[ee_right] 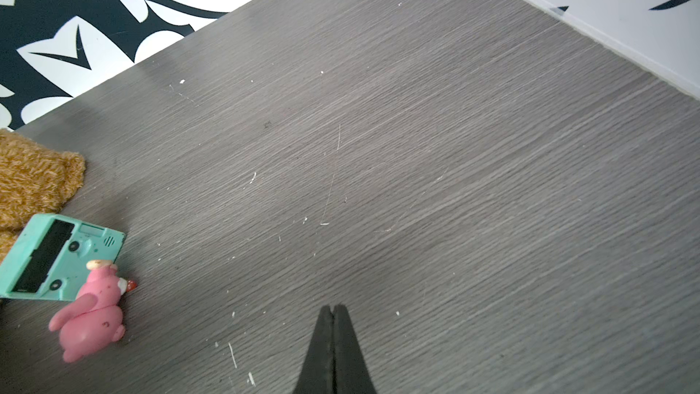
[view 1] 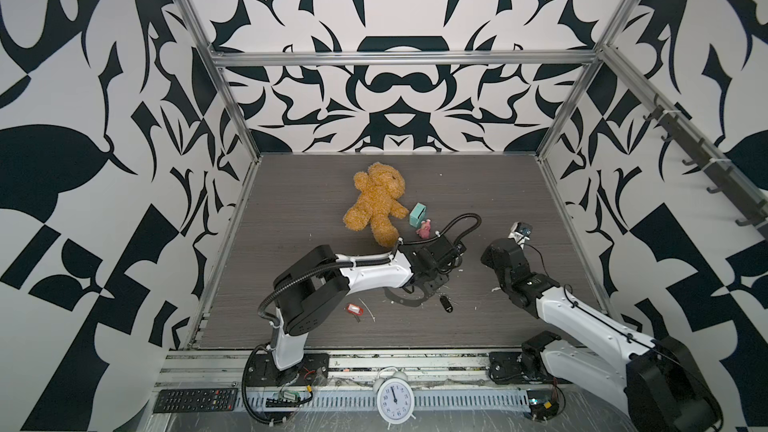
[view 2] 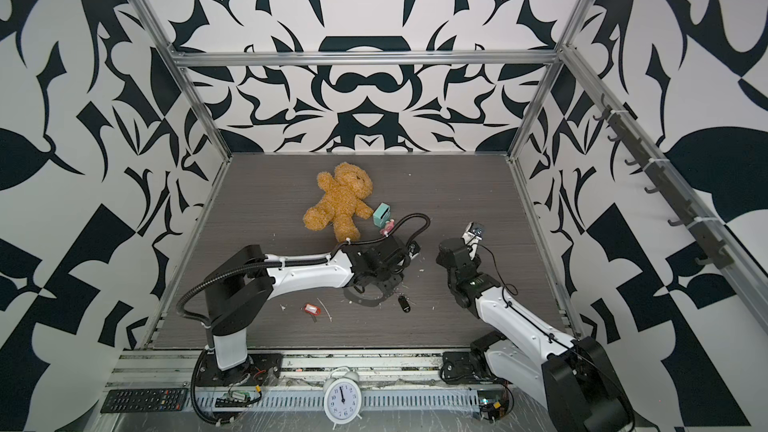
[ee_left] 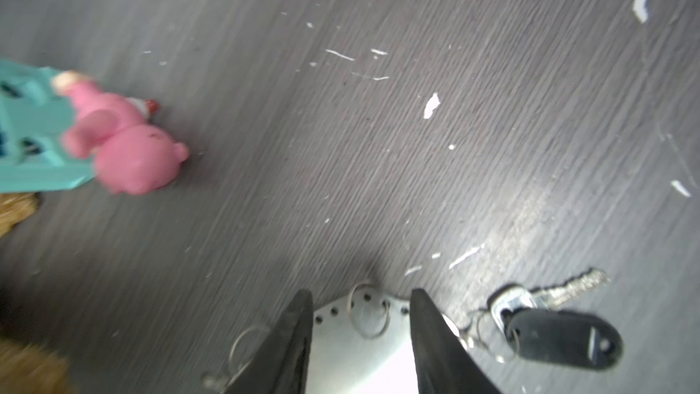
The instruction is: Put the keys on the keyring
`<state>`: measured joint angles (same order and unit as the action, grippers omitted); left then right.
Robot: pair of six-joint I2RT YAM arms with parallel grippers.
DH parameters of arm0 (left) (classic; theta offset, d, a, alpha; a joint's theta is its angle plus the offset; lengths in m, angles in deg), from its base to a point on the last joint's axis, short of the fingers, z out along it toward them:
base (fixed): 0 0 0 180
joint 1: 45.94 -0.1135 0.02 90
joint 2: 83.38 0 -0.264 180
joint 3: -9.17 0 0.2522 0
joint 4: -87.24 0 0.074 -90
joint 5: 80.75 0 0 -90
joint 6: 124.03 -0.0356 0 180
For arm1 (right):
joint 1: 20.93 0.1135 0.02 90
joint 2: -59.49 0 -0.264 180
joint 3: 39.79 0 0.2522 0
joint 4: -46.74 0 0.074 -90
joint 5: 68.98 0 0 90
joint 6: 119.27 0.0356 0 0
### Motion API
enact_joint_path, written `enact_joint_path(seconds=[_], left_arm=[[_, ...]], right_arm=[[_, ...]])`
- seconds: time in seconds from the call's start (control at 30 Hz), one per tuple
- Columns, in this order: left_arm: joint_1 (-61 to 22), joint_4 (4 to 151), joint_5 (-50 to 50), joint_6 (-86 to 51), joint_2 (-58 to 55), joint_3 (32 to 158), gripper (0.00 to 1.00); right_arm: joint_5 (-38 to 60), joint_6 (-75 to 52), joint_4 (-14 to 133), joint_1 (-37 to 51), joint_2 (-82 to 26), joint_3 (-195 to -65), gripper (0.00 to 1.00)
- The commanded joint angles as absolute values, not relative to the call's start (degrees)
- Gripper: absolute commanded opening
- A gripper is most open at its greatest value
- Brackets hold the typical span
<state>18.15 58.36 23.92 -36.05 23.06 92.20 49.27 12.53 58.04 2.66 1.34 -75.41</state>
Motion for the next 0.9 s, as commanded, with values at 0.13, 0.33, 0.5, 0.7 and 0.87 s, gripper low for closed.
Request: enact_joint_path(seconds=[0.13,0.33,0.5,0.7,0.87], left_arm=[[18.62,71.11,34.46,-47.41,12.65,81.51,0.47],[23.64,101.69,47.92,-76.47,13.03,70.49,0.55],[23.98,117.62,44.95,-100.54,15.85,68.29,0.59],[17.88,72.64,24.02,-96.57,10.94,80.06,0.51],[17.57,57.42,17.44,-106.14,9.15,80.82,0.46]], right_arm=[[49.74,11.45,56.56,2.51,2.71,-75.21,0.05],[49.67,11.42,55.69,2.54,1.51,-75.49,0.04],[50.16,11.17,55.88,2.52,1.47,-75.32,0.04],[50.57,11.07,55.62,2.55,1.93,-75.05,0.04],[49.81,11.23,54.98,2.54,0.45,-75.39,0.04]])
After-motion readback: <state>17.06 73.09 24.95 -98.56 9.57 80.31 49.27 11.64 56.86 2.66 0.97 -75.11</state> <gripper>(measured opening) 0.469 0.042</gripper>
